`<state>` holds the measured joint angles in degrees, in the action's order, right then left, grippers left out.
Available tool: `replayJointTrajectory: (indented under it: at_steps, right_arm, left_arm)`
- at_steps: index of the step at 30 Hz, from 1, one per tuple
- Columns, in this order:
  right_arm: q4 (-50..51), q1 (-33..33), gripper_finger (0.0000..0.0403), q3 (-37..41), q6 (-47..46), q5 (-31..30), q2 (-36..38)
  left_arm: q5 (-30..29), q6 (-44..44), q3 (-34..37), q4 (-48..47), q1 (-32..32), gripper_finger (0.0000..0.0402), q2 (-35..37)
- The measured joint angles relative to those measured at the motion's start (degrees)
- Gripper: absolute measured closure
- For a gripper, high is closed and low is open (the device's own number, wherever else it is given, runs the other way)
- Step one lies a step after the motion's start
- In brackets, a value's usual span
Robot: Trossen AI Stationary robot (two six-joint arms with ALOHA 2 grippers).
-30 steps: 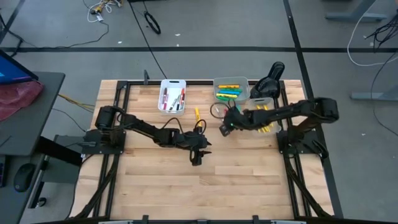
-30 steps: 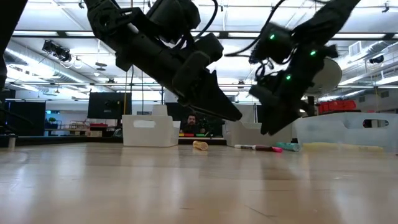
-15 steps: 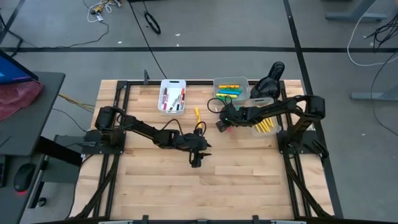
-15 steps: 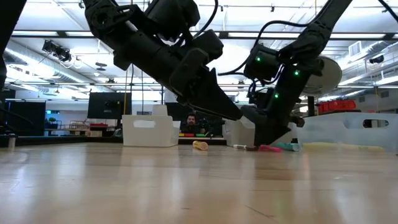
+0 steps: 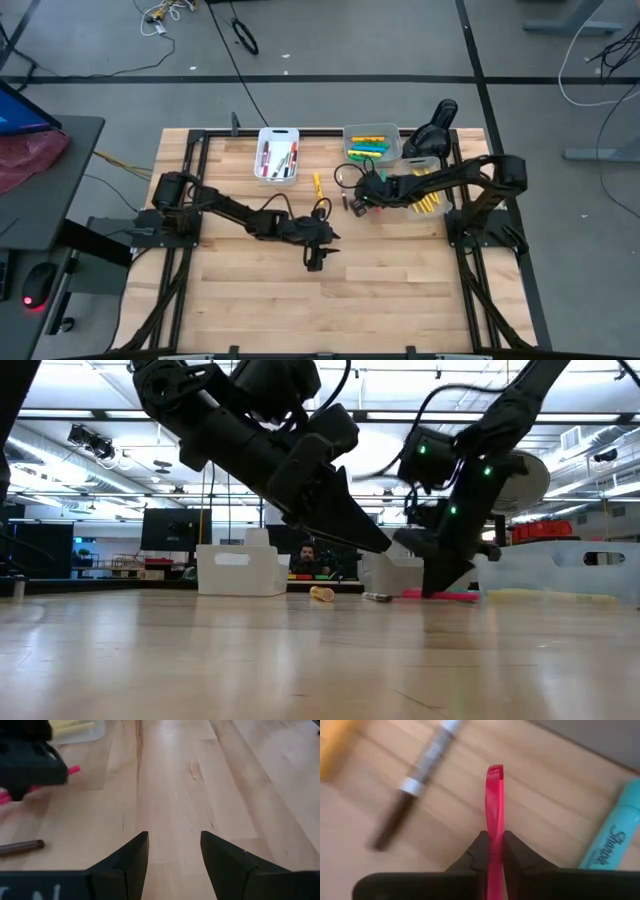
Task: Pick & Place Markers
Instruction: Put the pink pen into the transparent bin
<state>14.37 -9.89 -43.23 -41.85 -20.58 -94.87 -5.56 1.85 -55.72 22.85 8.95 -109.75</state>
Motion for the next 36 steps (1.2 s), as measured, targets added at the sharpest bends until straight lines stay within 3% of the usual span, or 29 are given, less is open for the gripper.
replayJointTrajectory:
  at_steps: [9,16,20,24,29,36]
  right_arm:
    - [5.23,5.36,0.0385,-1.05,-1.08,-0.75,16.84]
    - [35.32,9.75,0.0386,-10.86,-9.12,-5.35,26.42]
    - [52.98,9.57,0.0385,-14.04,-16.72,-3.14,27.35]
    - [63.42,8.18,0.0385,-13.68,-22.55,-0.58,26.98]
    - [61.90,5.14,0.0385,-9.38,-21.28,0.61,26.85]
    - [47.44,-2.44,0.0385,0.97,-12.77,1.60,26.82]
  left_arm:
    - [-0.86,-0.16,0.00,0.20,0.28,0.0216,0.00]
    - [-0.83,-0.14,0.00,0.74,0.28,0.0216,0.00]
    - [-0.86,-0.12,0.00,1.19,0.28,0.0216,0.00]
    - [-0.86,-0.09,0.00,1.18,0.28,0.0216,0.00]
    - [-0.83,-0.06,0.00,1.25,0.31,0.0216,0.00]
    - [-0.83,0.19,0.00,1.26,0.31,0.0216,0.00]
